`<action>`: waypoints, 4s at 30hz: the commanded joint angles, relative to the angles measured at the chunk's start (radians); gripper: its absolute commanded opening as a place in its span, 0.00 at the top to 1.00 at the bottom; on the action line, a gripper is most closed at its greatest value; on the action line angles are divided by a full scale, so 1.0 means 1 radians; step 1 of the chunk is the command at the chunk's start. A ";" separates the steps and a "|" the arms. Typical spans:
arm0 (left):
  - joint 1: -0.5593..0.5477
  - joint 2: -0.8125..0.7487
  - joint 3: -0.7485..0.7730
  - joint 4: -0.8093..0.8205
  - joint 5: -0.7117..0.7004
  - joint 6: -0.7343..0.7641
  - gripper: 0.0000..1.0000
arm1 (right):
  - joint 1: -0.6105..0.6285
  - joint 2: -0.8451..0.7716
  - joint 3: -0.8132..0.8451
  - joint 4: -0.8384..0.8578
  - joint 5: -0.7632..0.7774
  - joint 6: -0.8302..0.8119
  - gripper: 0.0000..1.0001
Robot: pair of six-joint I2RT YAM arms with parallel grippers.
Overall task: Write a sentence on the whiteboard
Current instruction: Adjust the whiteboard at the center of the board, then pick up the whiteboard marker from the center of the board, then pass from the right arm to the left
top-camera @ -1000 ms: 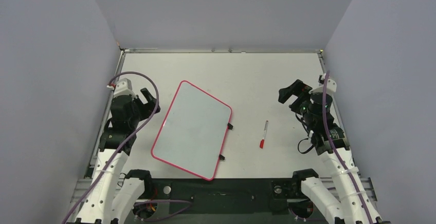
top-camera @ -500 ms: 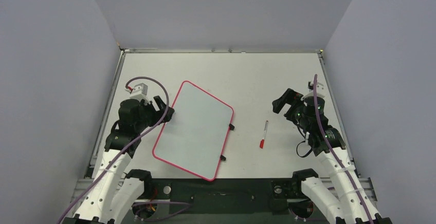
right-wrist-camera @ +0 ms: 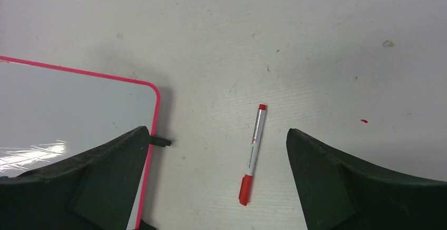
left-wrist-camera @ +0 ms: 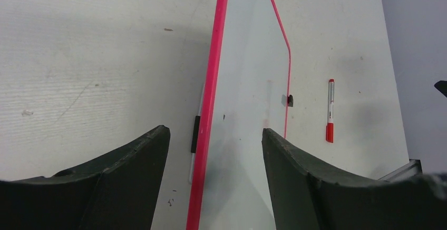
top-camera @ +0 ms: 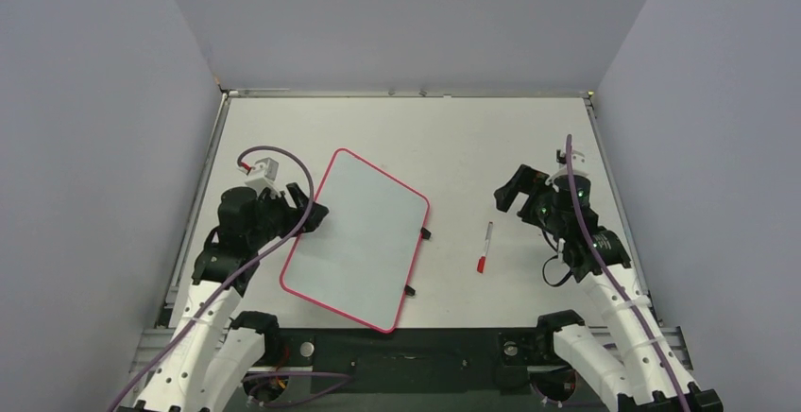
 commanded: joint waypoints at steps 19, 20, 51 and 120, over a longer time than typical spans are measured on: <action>-0.121 0.297 0.052 0.406 0.077 -0.015 0.58 | 0.169 0.322 -0.103 -0.002 0.341 0.240 0.20; -0.138 0.333 0.068 0.423 0.084 -0.010 0.58 | 0.169 0.332 -0.108 0.006 0.343 0.247 0.21; -0.273 0.785 0.533 0.398 0.168 0.254 0.32 | 0.213 0.687 -0.099 0.187 0.292 0.284 0.78; -0.908 0.886 0.538 0.962 0.069 0.032 0.54 | 0.222 -0.101 0.282 -0.058 0.293 0.379 1.00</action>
